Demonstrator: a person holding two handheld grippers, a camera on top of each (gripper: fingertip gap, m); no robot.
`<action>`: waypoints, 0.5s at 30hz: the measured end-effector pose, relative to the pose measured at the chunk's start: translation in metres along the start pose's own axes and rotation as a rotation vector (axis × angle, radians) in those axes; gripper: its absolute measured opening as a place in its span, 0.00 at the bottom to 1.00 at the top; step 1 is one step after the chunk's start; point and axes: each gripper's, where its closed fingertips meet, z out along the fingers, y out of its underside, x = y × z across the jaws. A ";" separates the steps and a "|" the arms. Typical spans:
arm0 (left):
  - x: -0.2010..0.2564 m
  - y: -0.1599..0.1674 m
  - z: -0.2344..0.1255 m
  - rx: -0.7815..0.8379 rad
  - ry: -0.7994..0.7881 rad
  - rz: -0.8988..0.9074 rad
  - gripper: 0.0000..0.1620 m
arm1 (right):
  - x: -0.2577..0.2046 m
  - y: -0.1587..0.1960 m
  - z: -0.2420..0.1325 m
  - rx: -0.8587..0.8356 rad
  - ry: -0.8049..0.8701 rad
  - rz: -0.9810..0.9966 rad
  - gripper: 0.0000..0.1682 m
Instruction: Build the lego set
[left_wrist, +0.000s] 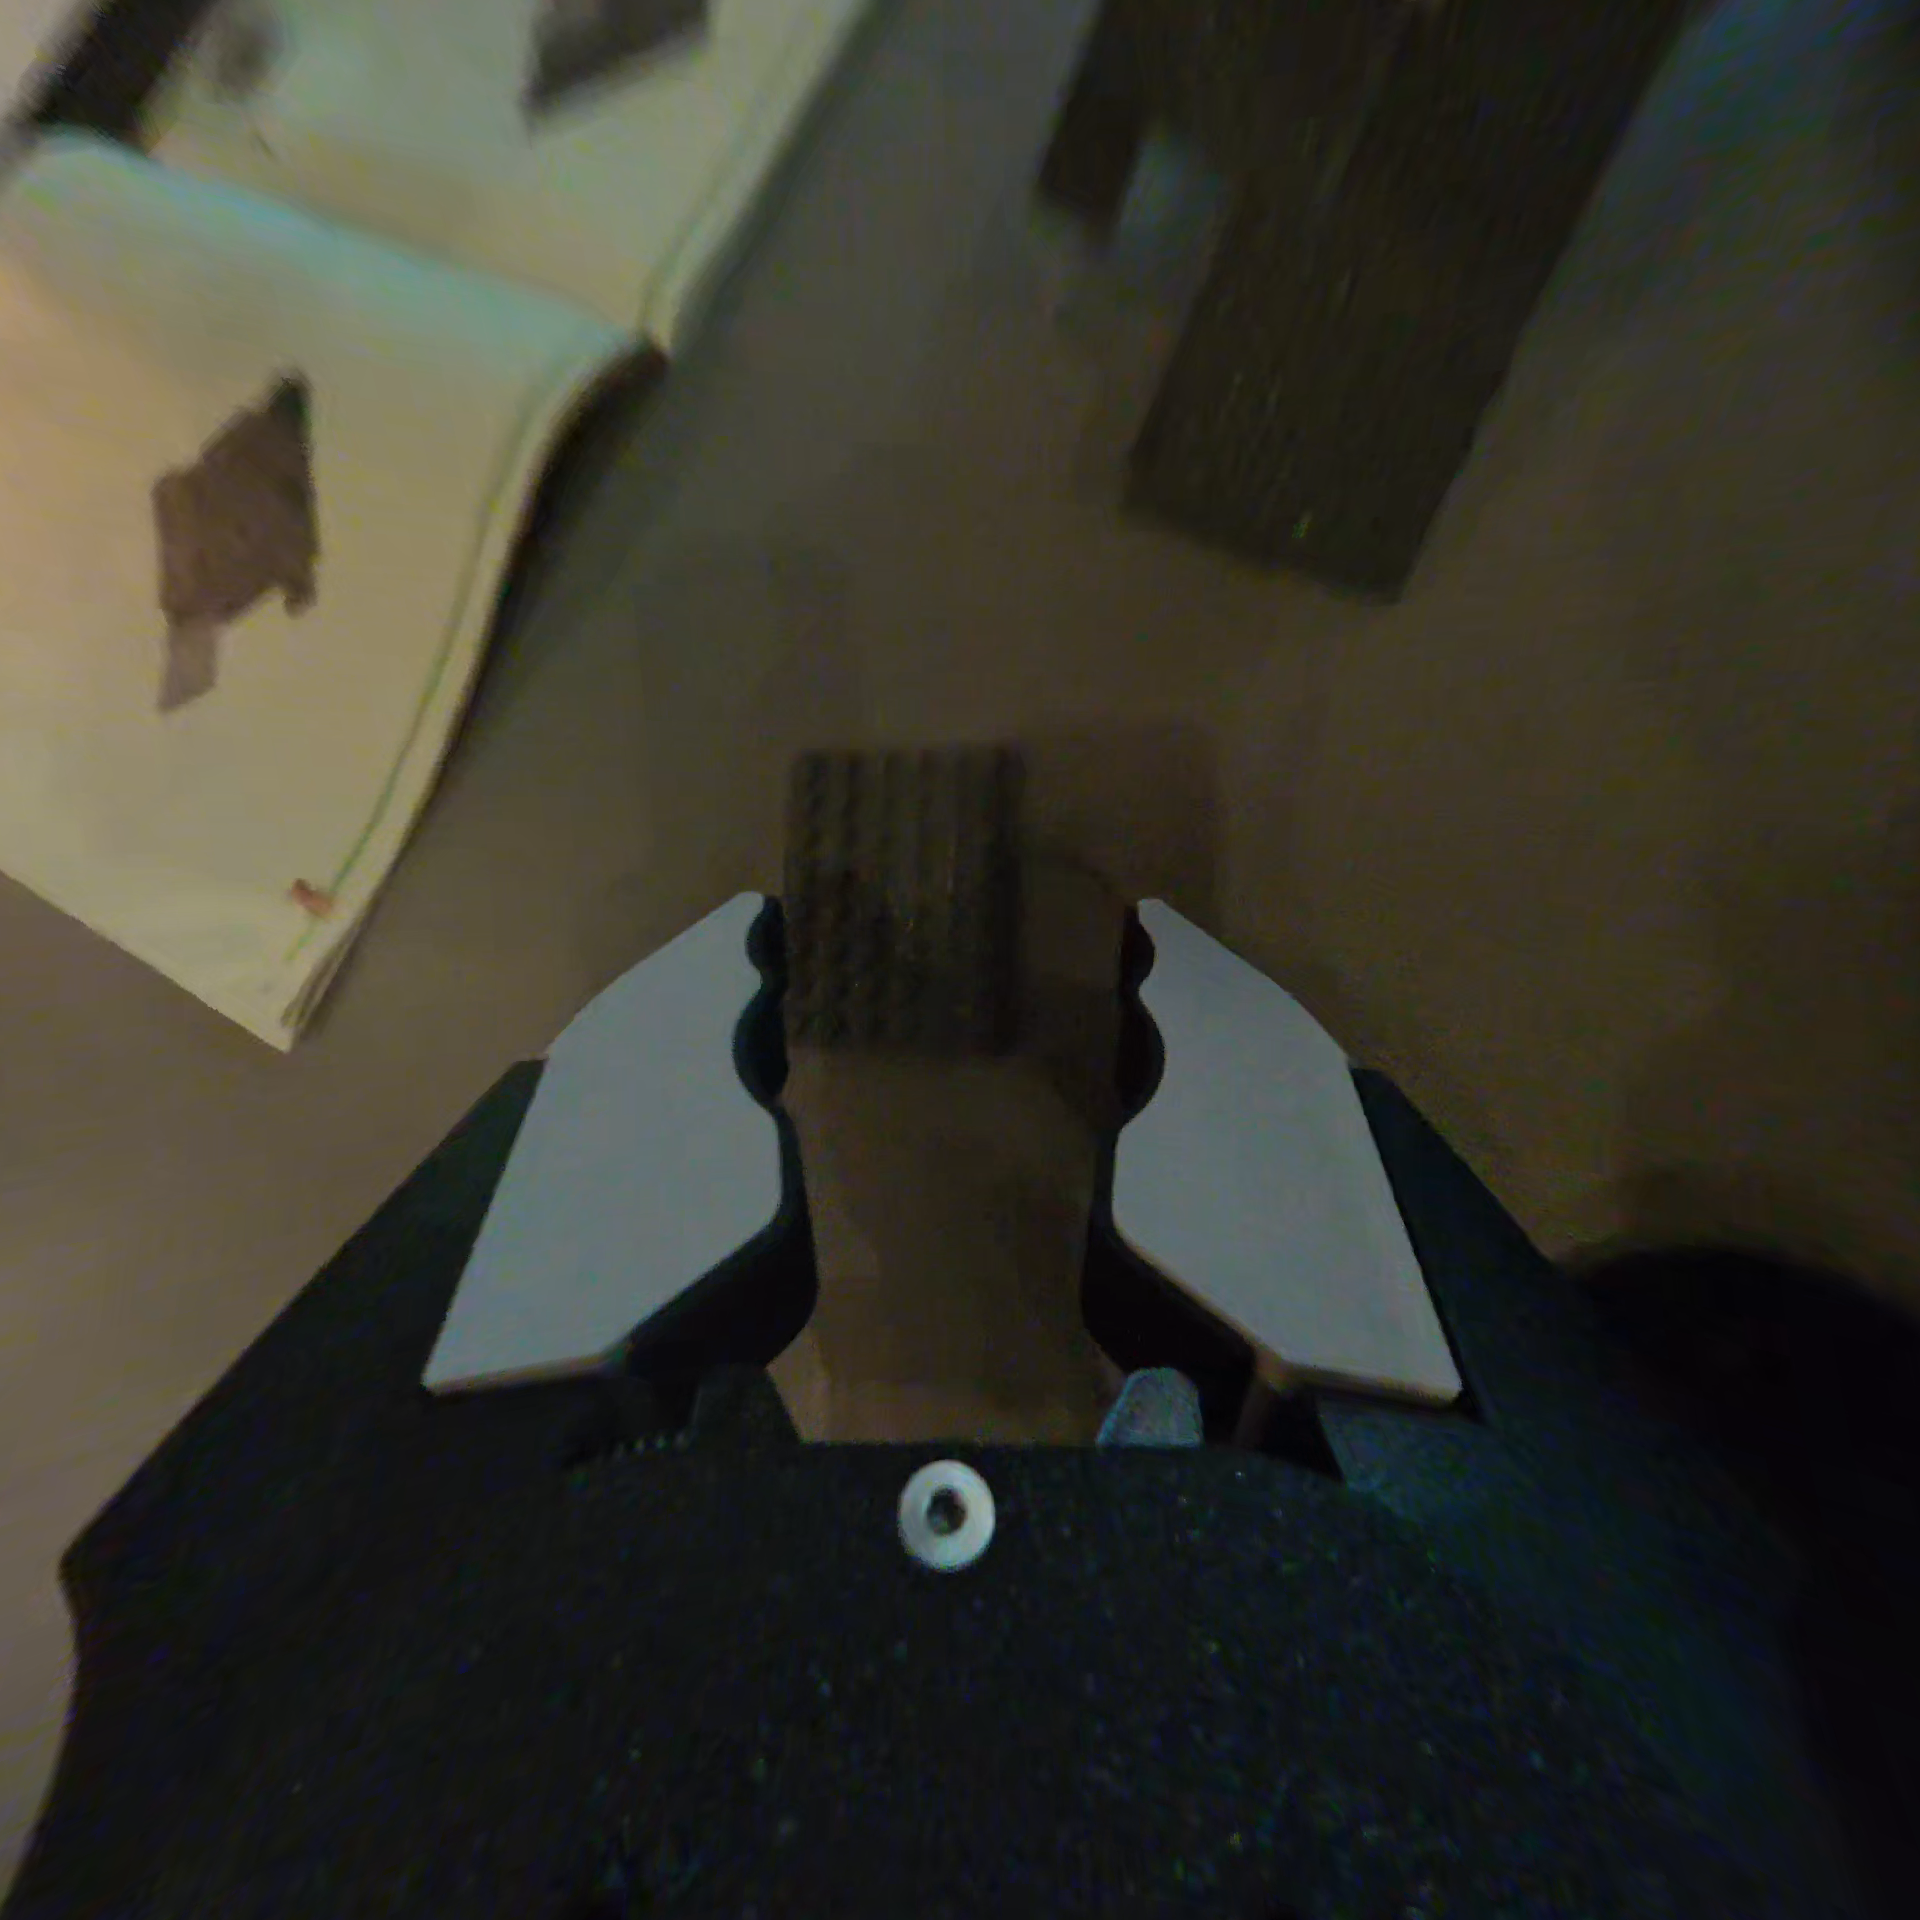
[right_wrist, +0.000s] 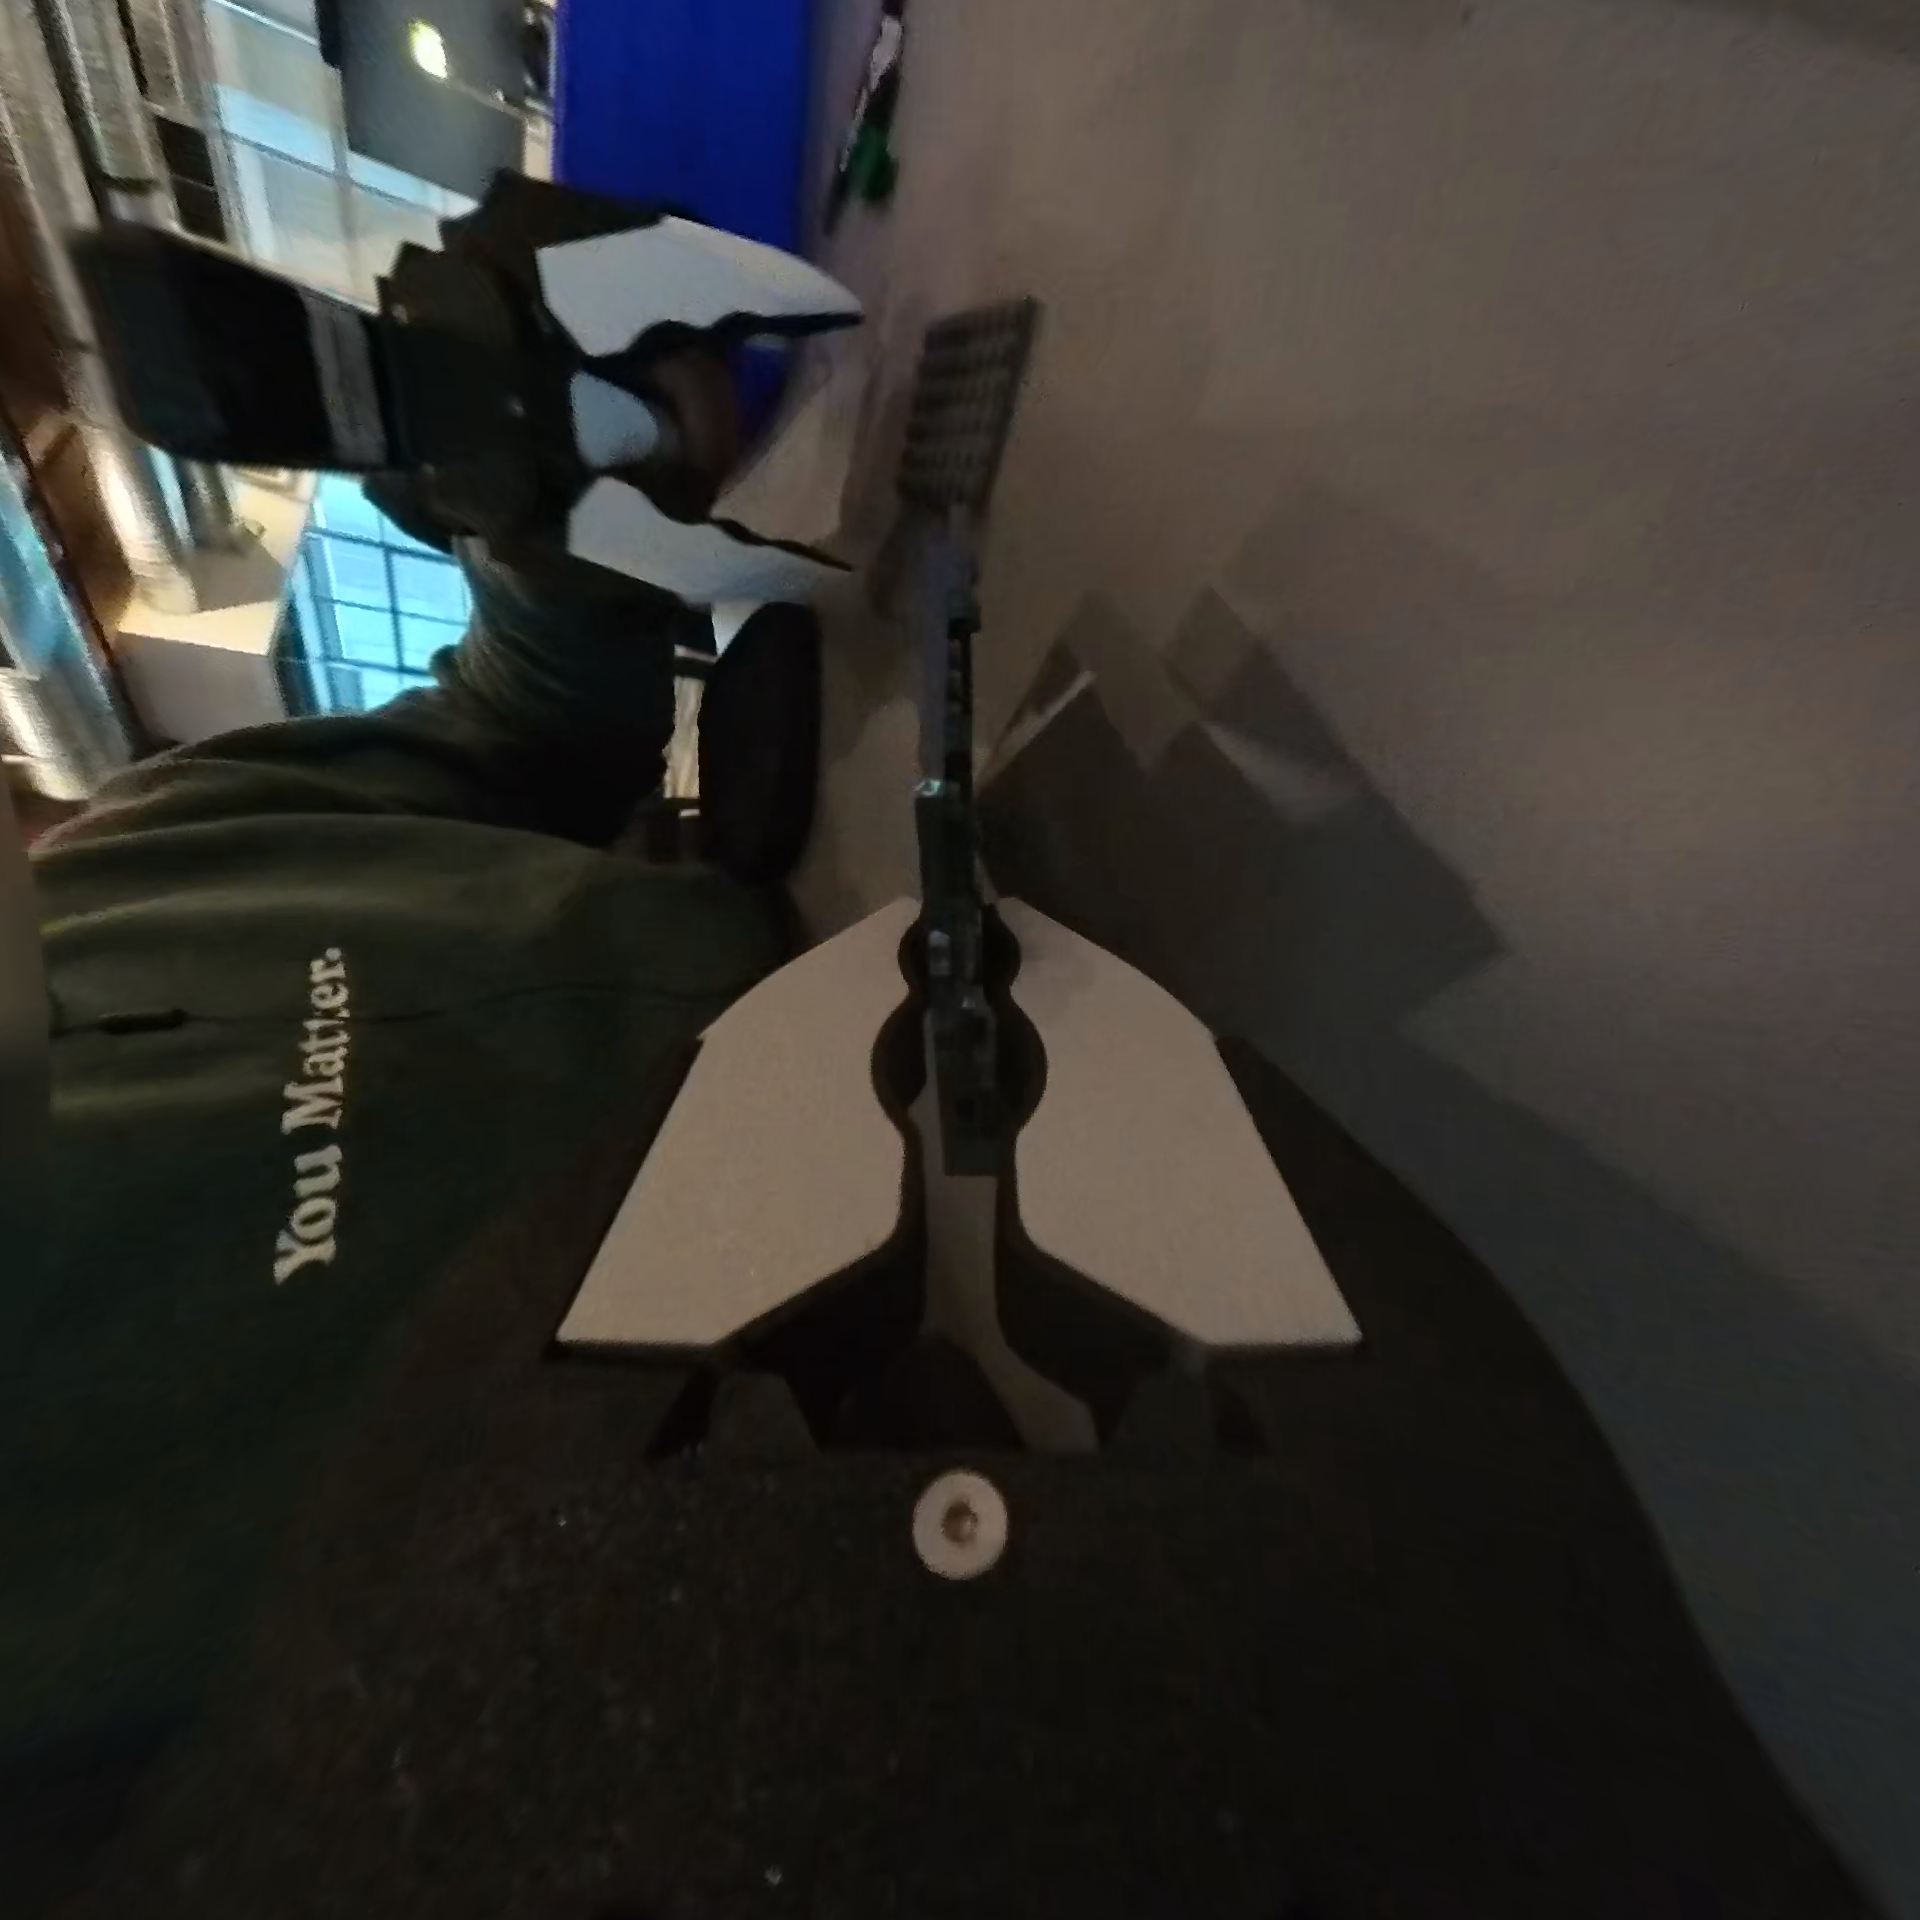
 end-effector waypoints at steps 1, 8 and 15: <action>-0.002 0.005 0.004 -0.025 0.001 0.007 0.38 | 0.001 -0.001 0.001 -0.015 0.004 0.009 0.05; -0.012 0.011 0.021 -0.086 0.046 -0.050 0.40 | 0.016 -0.002 0.002 -0.084 0.082 0.040 0.09; -0.015 0.014 0.022 -0.119 0.105 -0.121 0.33 | 0.018 -0.003 -0.005 -0.119 0.127 0.001 0.16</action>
